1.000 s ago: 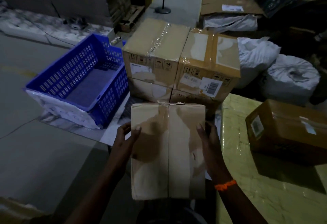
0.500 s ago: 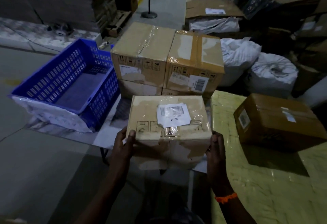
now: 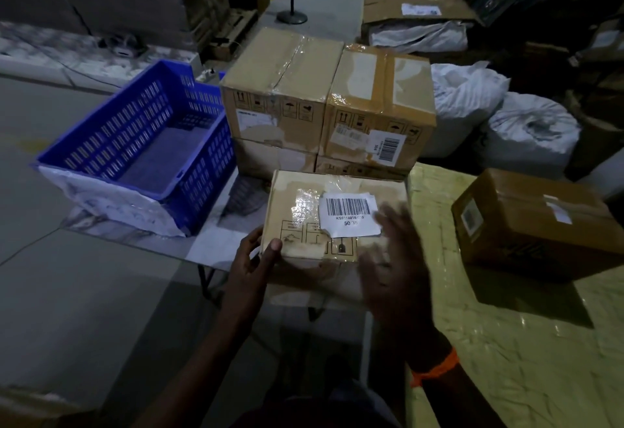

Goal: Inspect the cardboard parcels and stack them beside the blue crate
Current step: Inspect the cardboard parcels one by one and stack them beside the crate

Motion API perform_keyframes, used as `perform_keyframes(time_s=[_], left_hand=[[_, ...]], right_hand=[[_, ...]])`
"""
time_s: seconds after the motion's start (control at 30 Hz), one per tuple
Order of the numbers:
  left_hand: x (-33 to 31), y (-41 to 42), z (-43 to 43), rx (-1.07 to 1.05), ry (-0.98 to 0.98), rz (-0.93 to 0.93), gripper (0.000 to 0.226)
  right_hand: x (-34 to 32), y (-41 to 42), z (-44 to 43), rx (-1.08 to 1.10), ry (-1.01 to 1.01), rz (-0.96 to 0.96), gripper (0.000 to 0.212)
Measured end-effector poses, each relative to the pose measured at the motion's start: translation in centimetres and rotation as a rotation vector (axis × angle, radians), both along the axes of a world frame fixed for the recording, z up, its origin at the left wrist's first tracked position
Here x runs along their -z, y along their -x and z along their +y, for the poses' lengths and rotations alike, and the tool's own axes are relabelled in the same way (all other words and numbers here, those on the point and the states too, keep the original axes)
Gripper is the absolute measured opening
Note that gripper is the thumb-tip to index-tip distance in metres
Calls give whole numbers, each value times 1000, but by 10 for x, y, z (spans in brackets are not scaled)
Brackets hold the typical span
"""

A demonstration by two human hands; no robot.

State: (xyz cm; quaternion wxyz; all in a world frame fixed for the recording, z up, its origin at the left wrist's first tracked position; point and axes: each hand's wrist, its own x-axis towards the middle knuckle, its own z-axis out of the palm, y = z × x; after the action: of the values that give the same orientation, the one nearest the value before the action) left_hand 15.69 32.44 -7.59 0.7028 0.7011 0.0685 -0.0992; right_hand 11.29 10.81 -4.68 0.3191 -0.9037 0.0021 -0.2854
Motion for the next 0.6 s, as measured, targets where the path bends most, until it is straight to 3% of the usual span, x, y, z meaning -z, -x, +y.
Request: perform_keyframes(time_s=[0.13, 0.3, 0.43, 0.6], left_hand=[[-1, -1, -4, -23, -42, -37, 108], [3, -6, -14, 24, -29, -119, 63], [0, -18, -43, 143, -61, -315, 65], [1, -35, -83, 287, -58, -431, 46]], right_hand=[[-2, -26, 29, -137, 271, 220, 77], [-8, -37, 22, -55, 426, 318, 99], [-15, -26, -22, -6, 269, 311, 103], [-42, -3, -97, 110, -191, 417, 112]])
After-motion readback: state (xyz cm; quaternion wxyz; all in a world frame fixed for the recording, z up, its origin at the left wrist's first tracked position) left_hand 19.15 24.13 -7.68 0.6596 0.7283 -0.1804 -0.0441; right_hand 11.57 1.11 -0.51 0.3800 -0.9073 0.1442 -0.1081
